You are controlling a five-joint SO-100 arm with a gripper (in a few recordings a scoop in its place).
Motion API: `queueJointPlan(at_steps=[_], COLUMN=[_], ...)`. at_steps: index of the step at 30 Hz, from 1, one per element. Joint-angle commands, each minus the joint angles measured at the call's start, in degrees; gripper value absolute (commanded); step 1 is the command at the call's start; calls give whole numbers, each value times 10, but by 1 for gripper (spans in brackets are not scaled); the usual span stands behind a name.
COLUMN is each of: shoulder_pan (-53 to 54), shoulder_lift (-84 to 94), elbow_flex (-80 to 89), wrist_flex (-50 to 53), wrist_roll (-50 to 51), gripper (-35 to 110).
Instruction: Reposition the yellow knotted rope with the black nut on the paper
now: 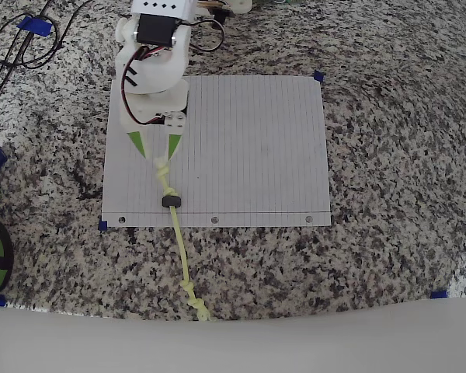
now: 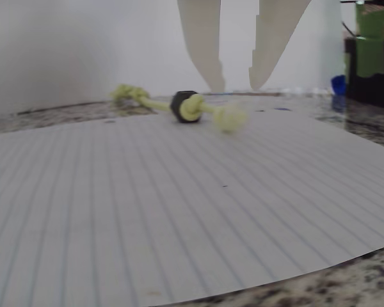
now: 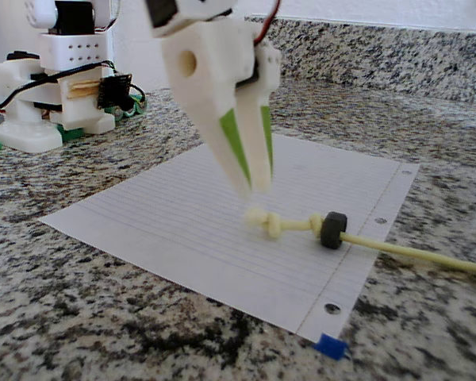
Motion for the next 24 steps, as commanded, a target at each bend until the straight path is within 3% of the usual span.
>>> queueJointPlan(at_steps=[1,7,24], shoulder_pan=[24,38,-2], shoulder_lift=[-1,-19,-58], elbow_flex=[-19,-22,-47], wrist_flex=[-22,-79,-72], wrist_roll=[54,75,56], gripper=[42,56,53])
